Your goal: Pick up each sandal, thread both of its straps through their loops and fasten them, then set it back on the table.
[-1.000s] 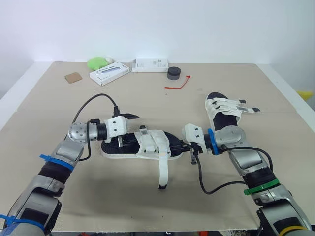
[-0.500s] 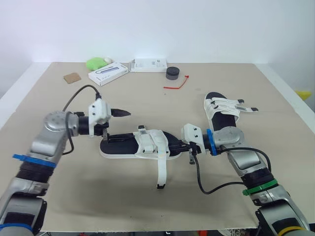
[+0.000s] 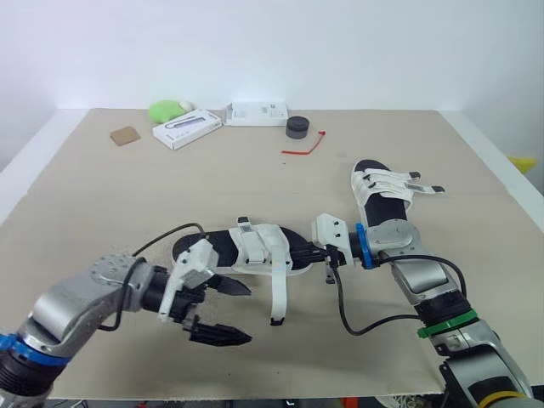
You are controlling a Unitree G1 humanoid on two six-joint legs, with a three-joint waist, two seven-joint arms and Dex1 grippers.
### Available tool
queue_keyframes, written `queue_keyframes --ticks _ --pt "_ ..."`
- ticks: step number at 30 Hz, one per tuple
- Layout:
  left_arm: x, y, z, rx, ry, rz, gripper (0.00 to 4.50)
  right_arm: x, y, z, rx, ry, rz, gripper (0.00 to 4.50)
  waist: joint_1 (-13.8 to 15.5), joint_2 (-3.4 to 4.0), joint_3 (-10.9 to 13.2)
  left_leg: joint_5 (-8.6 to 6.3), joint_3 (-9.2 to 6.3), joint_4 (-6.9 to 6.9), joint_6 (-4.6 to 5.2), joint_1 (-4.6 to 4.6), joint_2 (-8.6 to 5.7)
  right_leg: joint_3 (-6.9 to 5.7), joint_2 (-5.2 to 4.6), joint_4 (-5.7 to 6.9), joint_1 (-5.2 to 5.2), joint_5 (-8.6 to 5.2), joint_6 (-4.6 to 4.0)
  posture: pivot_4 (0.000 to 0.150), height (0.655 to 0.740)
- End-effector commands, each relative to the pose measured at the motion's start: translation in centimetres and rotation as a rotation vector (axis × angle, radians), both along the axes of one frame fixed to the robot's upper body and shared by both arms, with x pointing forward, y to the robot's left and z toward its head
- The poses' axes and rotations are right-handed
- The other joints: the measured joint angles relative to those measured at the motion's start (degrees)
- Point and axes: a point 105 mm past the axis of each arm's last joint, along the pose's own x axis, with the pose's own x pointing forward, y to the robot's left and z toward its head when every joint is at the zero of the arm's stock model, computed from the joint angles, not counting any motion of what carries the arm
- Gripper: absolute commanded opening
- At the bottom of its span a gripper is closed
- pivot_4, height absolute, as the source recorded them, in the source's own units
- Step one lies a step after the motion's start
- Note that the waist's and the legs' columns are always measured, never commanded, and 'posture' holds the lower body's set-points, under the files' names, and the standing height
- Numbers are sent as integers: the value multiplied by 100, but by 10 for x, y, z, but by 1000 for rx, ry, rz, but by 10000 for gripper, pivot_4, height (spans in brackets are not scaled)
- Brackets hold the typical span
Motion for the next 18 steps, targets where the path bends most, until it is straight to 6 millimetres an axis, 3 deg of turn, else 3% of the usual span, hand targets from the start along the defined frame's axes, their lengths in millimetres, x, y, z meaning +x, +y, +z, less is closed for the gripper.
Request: queue_keyframes --ticks 1,9,18 --pt "9 -9 -3 32 8 56 44113 -1 -2 -7 -31 18 -3 0 1 -3 1 0 0 0 0 0 2 2 4 -1 0 1 1 1500 7400" --pt "26 -20 -9 57 43 89 44113 2 -3 -5 -34 10 -7 0 10 -2 1 0 -1 0 0 -1 4 5 9 0 -1 0 -3 1500 7400" --pt "24 -33 -3 9 73 24 44113 1 -4 -6 -34 9 -8 0 11 -2 1 0 1 0 0 -1 3 9 8 -2 -2 0 -2 1500 7400"
